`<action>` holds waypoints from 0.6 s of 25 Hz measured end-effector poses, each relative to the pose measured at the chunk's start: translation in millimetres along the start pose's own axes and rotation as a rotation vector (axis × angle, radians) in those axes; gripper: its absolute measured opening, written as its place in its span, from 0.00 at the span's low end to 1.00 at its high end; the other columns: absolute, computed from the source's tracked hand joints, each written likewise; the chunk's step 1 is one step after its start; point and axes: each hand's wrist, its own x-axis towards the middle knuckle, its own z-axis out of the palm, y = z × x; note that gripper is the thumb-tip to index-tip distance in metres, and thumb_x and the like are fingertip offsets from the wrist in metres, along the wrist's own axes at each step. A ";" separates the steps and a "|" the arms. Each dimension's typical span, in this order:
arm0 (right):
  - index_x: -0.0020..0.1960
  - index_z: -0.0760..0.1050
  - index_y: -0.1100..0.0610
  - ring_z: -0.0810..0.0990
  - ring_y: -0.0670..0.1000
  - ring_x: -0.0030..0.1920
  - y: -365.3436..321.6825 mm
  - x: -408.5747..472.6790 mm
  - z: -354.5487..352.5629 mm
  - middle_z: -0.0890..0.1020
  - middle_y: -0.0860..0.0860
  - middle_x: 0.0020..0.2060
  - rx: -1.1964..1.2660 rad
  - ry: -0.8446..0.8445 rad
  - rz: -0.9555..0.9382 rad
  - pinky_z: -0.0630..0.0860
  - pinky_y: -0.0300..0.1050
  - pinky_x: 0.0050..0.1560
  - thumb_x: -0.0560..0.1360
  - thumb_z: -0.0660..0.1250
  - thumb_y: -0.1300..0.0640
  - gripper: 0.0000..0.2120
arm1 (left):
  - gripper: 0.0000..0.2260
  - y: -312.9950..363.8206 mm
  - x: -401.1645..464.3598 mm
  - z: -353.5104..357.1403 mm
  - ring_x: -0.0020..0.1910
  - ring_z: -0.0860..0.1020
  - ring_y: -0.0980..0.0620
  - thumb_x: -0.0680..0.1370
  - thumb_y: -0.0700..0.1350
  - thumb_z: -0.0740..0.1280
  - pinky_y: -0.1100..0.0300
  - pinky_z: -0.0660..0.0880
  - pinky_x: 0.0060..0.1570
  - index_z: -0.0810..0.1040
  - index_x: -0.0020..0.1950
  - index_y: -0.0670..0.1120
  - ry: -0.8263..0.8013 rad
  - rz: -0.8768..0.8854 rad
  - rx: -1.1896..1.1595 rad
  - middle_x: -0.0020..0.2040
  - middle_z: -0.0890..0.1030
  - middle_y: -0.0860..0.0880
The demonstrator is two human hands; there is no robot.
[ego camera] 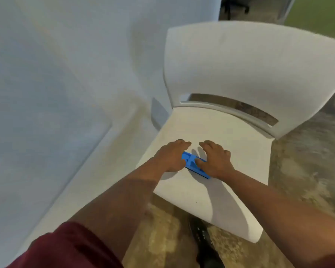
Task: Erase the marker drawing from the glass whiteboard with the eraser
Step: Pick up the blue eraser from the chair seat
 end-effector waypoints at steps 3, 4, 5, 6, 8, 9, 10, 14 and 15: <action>0.76 0.64 0.50 0.69 0.55 0.71 20.7 4.1 25.8 0.69 0.49 0.74 0.045 -0.127 -0.013 0.67 0.58 0.66 0.73 0.71 0.37 0.38 | 0.31 -5.1 26.6 30.5 0.70 0.68 0.47 0.75 0.47 0.70 0.48 0.69 0.67 0.62 0.76 0.50 -0.093 0.008 0.062 0.73 0.68 0.49; 0.75 0.66 0.51 0.71 0.55 0.68 23.4 1.3 32.6 0.71 0.49 0.71 0.061 -0.147 -0.025 0.69 0.57 0.64 0.71 0.73 0.37 0.38 | 0.29 -7.1 30.3 39.1 0.67 0.70 0.46 0.74 0.47 0.71 0.48 0.71 0.64 0.66 0.73 0.49 -0.102 0.030 0.096 0.69 0.71 0.48; 0.74 0.67 0.51 0.73 0.56 0.65 28.0 2.0 39.9 0.74 0.49 0.68 0.070 -0.142 -0.040 0.72 0.56 0.63 0.70 0.74 0.38 0.37 | 0.25 -9.4 36.5 48.1 0.63 0.71 0.46 0.73 0.46 0.71 0.48 0.73 0.60 0.69 0.69 0.49 -0.086 0.060 0.116 0.64 0.73 0.49; 0.72 0.70 0.52 0.75 0.56 0.61 29.8 1.7 43.9 0.76 0.50 0.65 0.083 -0.126 -0.059 0.74 0.55 0.60 0.70 0.75 0.40 0.35 | 0.21 -9.4 39.7 54.2 0.60 0.72 0.47 0.73 0.45 0.71 0.49 0.74 0.56 0.71 0.65 0.50 -0.062 0.072 0.100 0.59 0.75 0.49; 0.64 0.74 0.52 0.77 0.56 0.53 27.9 3.8 48.1 0.79 0.50 0.55 0.108 -0.076 -0.119 0.76 0.53 0.53 0.70 0.74 0.46 0.26 | 0.14 -11.7 41.9 58.6 0.55 0.74 0.47 0.74 0.43 0.70 0.53 0.73 0.52 0.74 0.58 0.49 -0.019 0.091 0.044 0.54 0.76 0.49; 0.61 0.75 0.51 0.78 0.55 0.49 25.8 4.5 50.8 0.80 0.49 0.50 0.116 -0.065 -0.140 0.76 0.51 0.50 0.69 0.74 0.49 0.22 | 0.13 -14.5 41.7 60.4 0.53 0.74 0.46 0.74 0.43 0.70 0.54 0.72 0.50 0.74 0.57 0.49 -0.009 0.087 0.032 0.53 0.76 0.49; 0.58 0.75 0.51 0.77 0.54 0.46 21.6 4.8 51.9 0.80 0.49 0.46 0.126 -0.057 -0.159 0.75 0.50 0.48 0.69 0.73 0.51 0.19 | 0.14 -16.6 39.4 58.7 0.52 0.74 0.47 0.74 0.43 0.70 0.55 0.71 0.49 0.74 0.58 0.49 -0.004 0.082 0.036 0.53 0.76 0.48; 0.58 0.75 0.52 0.76 0.51 0.42 -18.1 5.4 46.6 0.80 0.48 0.43 0.166 0.005 -0.266 0.76 0.50 0.43 0.68 0.75 0.53 0.20 | 0.16 -33.1 11.0 22.7 0.50 0.73 0.48 0.72 0.46 0.72 0.55 0.70 0.46 0.72 0.57 0.50 0.020 0.036 0.097 0.52 0.75 0.50; 0.59 0.75 0.51 0.75 0.50 0.42 -34.1 7.9 42.7 0.80 0.48 0.43 0.174 0.034 -0.299 0.76 0.48 0.42 0.67 0.75 0.52 0.22 | 0.16 -37.7 1.2 6.7 0.49 0.73 0.48 0.72 0.45 0.72 0.55 0.69 0.45 0.72 0.57 0.50 0.035 0.030 0.113 0.51 0.75 0.50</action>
